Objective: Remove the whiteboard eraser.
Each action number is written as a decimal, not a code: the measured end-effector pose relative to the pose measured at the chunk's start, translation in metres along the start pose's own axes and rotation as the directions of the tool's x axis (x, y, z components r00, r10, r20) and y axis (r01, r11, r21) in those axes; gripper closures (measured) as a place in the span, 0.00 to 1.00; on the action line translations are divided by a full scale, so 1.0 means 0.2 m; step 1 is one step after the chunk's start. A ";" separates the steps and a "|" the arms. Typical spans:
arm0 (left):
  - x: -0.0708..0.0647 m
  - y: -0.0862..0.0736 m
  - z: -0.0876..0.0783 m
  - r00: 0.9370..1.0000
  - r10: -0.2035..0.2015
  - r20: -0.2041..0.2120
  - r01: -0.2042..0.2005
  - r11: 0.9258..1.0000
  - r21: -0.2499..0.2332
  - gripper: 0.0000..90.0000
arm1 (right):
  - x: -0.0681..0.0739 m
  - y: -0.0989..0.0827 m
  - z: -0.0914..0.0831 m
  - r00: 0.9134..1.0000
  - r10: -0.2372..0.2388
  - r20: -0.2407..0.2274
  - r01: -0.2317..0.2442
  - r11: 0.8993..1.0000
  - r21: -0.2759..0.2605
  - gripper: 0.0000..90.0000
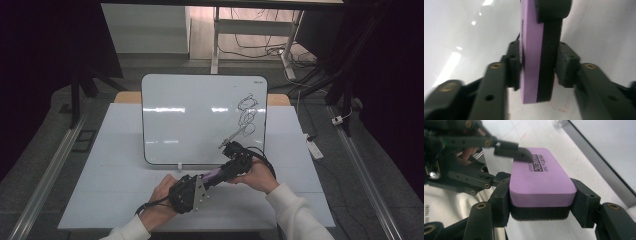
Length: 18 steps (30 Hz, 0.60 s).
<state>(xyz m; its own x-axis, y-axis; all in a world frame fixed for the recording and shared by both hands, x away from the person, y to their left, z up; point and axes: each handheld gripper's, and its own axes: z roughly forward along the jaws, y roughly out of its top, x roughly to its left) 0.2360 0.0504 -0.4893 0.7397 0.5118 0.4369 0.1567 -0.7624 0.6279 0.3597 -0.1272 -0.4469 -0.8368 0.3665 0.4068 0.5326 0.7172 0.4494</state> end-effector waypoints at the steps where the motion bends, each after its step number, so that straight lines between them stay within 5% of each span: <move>1: 0.01 -0.01 0.00 1.000 -0.014 0.016 0.014 1.000 -0.001 0.53 | 0.00 -0.01 0.00 1.000 -0.012 0.017 0.012 1.000 -0.009 0.44; 3: 0.05 -0.02 -0.01 0.996 -0.045 0.073 0.046 0.999 -0.012 0.45 | 0.00 -0.04 -0.02 0.999 -0.034 0.030 0.035 0.999 -0.037 0.45; 4: 0.07 -0.03 -0.02 0.992 -0.064 0.106 0.066 0.998 -0.019 0.40 | 0.00 -0.08 -0.04 0.996 -0.084 0.040 0.087 0.993 -0.079 0.45; 6: 0.13 -0.04 -0.04 0.979 -0.107 0.174 0.115 0.993 -0.036 0.37 | 0.00 -0.10 -0.05 0.994 -0.104 0.046 0.108 0.990 -0.090 0.45; 9: 0.21 -0.06 -0.06 0.946 -0.157 0.284 0.179 0.982 -0.055 0.33 | 0.01 -0.16 -0.08 0.982 -0.183 0.053 0.188 0.974 -0.124 0.45; 10: 0.24 -0.06 -0.07 0.934 -0.163 0.318 0.191 0.980 -0.056 0.32 | 0.02 -0.21 -0.09 0.971 -0.232 0.059 0.238 0.960 -0.145 0.45; 12: 0.28 -0.06 -0.07 0.910 -0.164 0.380 0.201 0.978 -0.059 0.32 | 0.02 -0.22 -0.09 0.965 -0.256 0.058 0.262 0.953 -0.151 0.45; 14: 0.30 -0.05 -0.06 0.886 -0.147 0.439 0.191 0.980 -0.057 0.32 | 0.03 -0.25 -0.09 0.952 -0.300 0.063 0.306 0.939 -0.159 0.45; 18: 0.31 -0.01 -0.02 0.851 -0.103 0.515 0.146 0.988 -0.043 0.30 | 0.05 -0.27 -0.08 0.923 -0.377 0.082 0.385 0.910 -0.154 0.44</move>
<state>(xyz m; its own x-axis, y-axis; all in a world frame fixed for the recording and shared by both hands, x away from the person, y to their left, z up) 0.2792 0.0848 -0.4609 0.9503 0.3103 -0.0247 0.2345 -0.6616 0.7123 0.3250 -0.1724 -0.4548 -0.9831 0.1167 0.1407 0.1819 0.7027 0.6878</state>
